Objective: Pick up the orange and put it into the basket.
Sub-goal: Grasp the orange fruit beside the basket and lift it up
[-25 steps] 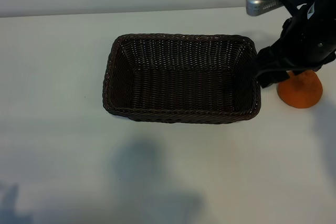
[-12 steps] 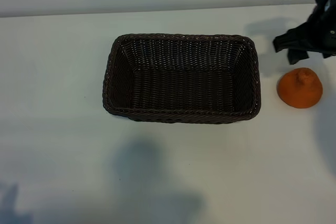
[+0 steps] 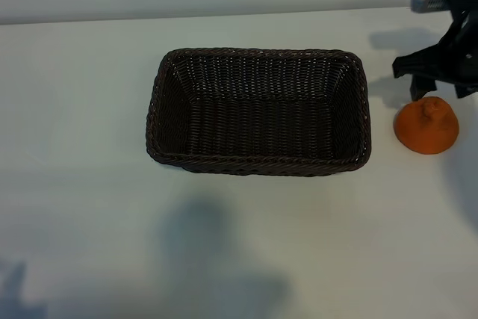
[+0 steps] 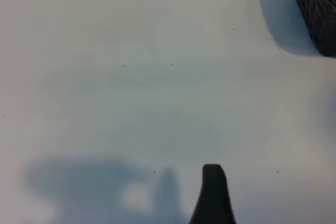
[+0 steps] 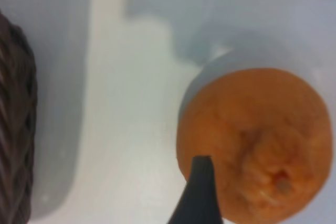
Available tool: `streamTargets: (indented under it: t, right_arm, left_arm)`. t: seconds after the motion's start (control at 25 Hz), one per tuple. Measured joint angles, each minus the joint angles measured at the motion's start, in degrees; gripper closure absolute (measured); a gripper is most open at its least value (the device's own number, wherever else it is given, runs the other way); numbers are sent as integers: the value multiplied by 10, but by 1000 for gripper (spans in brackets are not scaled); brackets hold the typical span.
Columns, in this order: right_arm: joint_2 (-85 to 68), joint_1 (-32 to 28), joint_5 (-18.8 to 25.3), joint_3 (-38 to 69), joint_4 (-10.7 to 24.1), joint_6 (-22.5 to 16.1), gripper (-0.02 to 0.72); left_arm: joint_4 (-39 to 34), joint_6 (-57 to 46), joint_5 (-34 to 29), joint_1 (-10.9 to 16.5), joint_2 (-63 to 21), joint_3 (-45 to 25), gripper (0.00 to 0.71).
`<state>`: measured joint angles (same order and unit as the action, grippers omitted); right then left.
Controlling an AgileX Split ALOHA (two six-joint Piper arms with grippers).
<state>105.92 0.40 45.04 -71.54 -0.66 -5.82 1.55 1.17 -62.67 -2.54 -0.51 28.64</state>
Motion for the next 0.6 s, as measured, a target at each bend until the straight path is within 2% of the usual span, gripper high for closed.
streamTargets:
  t: [0.48, 0.6]
  right_arm:
    - [51, 0, -7, 0, 12, -6, 108]
    - [65, 0, -5, 0, 12, -6, 151]
  left_arm:
    - [0, 1, 0, 0, 0, 0, 145]
    - [0, 0, 0, 0, 0, 0, 145]
